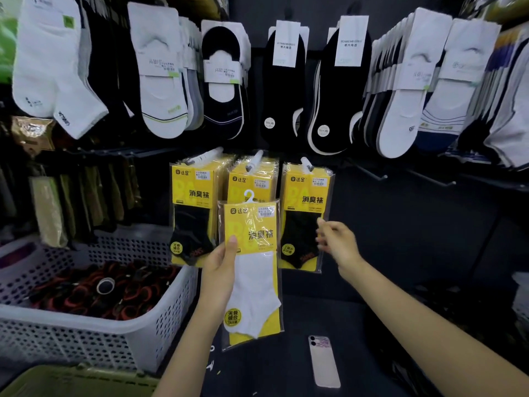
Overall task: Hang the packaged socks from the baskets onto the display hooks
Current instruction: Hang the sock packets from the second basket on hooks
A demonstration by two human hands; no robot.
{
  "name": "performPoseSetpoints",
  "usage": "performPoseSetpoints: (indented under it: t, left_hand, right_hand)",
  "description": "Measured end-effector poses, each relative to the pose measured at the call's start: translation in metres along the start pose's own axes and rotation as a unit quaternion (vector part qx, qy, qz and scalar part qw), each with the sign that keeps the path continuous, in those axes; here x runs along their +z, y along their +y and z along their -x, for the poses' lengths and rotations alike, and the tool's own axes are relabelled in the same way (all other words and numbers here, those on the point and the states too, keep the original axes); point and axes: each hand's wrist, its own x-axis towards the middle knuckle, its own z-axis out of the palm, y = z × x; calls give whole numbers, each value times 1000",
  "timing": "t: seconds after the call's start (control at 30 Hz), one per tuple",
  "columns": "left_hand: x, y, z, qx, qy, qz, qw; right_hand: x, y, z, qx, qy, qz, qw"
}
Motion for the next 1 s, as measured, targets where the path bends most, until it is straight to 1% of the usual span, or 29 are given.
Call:
performPoseSetpoints:
  t: [0.17, 0.2, 0.27, 0.43, 0.5, 0.63, 0.7, 0.77, 1.0]
  left_hand:
    - [14, -1, 6, -5, -27, -6, 1000]
    - [16, -1, 7, -5, -34, -6, 999]
    - [20, -1, 10, 4, -49, -9, 999]
    - [27, 1, 15, 28, -99, -4, 995]
    - [30, 1, 15, 29, -119, -8, 992]
    - [32, -1, 17, 28, -162, -39, 986]
    - [32, -3, 18, 22, -177, -50, 983]
    - [33, -5, 18, 17, -185, -63, 981]
    - [32, -9, 17, 8, -184, -76, 980]
  right_hand:
    - [18, -11, 48, 4, -177, -9, 984]
    - [20, -11, 54, 3, -201, -14, 980]
    - [21, -11, 64, -10, -215, -31, 976]
    - [9, -21, 67, -56, -164, -85, 981]
    - [2, -27, 63, -63, -121, -114, 984]
    - [-12, -38, 50, -55, -10, -149, 987]
    - [-18, -42, 42, -56, 19, -148, 987]
    - [-21, -46, 36, -52, 30, -129, 990]
    - [-7, -53, 24, -34, 18, -81, 996]
